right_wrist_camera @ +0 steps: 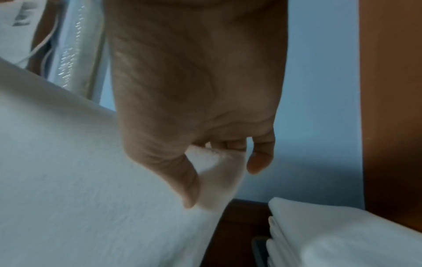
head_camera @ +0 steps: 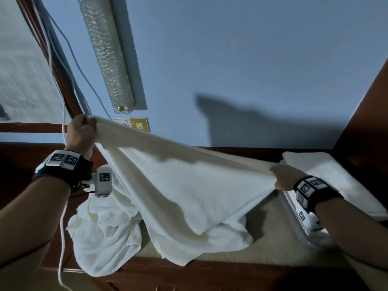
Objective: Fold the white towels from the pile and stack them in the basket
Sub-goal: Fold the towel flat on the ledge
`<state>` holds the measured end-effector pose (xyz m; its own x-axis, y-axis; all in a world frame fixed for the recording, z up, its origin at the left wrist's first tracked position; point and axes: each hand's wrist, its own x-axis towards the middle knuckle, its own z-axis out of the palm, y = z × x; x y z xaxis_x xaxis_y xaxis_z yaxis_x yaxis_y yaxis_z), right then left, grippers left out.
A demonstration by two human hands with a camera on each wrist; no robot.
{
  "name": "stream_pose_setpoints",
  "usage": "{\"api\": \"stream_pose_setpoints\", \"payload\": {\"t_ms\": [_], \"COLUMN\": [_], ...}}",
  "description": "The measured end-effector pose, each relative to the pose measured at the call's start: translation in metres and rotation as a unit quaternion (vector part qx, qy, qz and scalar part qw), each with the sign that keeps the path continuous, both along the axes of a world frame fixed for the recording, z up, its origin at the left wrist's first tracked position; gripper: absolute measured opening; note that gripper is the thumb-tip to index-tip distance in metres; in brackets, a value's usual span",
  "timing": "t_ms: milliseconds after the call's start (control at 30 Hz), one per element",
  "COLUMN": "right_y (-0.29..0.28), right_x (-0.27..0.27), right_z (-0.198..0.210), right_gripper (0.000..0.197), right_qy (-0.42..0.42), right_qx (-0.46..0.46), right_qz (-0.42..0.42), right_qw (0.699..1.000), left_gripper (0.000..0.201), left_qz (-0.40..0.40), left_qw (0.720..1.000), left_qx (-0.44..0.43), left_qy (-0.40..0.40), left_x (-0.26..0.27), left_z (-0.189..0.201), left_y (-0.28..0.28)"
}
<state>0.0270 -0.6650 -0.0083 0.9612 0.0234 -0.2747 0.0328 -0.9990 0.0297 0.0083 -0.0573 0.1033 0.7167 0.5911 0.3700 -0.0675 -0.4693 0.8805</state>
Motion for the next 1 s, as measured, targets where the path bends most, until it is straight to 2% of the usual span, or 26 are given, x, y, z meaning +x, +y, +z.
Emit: {"api": "stream_pose_setpoints", "payload": {"t_ms": [100, 200, 233, 333, 400, 467, 533, 633, 700, 833, 933, 1000], "right_y": [-0.021, -0.01, -0.01, -0.014, -0.019, -0.025, -0.027, -0.026, -0.023, -0.013, -0.001, 0.003], "right_x": [0.023, 0.014, 0.015, 0.023, 0.031, 0.039, 0.042, 0.047, 0.051, 0.057, 0.058, 0.061], "right_z": [0.024, 0.079, 0.094, 0.131, 0.155, 0.18, 0.208, 0.246, 0.269, 0.3, 0.312, 0.314], "right_gripper": [0.055, 0.03, 0.029, 0.038, 0.034, 0.026, 0.021, 0.035, 0.039, 0.023, 0.024, 0.023], "right_qy": [-0.143, -0.26, -0.297, -0.36, -0.399, -0.437, -0.46, -0.482, -0.485, -0.449, -0.413, -0.397], "right_qx": [0.092, 0.164, 0.173, 0.159, 0.135, 0.123, 0.107, 0.072, 0.027, -0.056, -0.091, -0.101], "right_qz": [-0.03, -0.082, -0.08, -0.038, -0.023, -0.026, -0.044, -0.055, -0.043, -0.05, -0.077, -0.086], "right_qw": [0.985, 0.948, 0.936, 0.918, 0.907, 0.891, 0.881, 0.872, 0.873, 0.891, 0.903, 0.908], "left_gripper": [0.029, 0.029, 0.029, 0.031, 0.033, 0.03, 0.03, 0.024, 0.02, 0.011, 0.017, 0.018], "left_qz": [0.024, 0.036, 0.043, 0.059, 0.064, 0.068, 0.067, 0.059, 0.067, 0.075, 0.081, 0.089], "left_qw": [1.0, 0.999, 0.999, 0.997, 0.997, 0.994, 0.983, 0.952, 0.939, 0.914, 0.891, 0.886], "left_qx": [0.0, 0.014, 0.021, 0.039, 0.041, 0.082, 0.172, 0.302, 0.337, 0.399, 0.444, 0.447], "left_qy": [-0.013, -0.009, -0.002, 0.014, 0.018, 0.023, 0.011, 0.008, 0.002, 0.013, 0.057, 0.084], "left_x": [0.008, 0.014, 0.014, 0.014, 0.017, 0.017, 0.02, 0.025, 0.028, 0.029, 0.03, 0.03], "left_z": [-0.002, -0.003, -0.001, 0.009, 0.024, 0.049, 0.075, 0.114, 0.138, 0.177, 0.19, 0.192], "left_y": [0.006, 0.007, 0.007, 0.012, 0.017, 0.015, 0.014, 0.012, 0.012, 0.008, 0.005, 0.004]}}
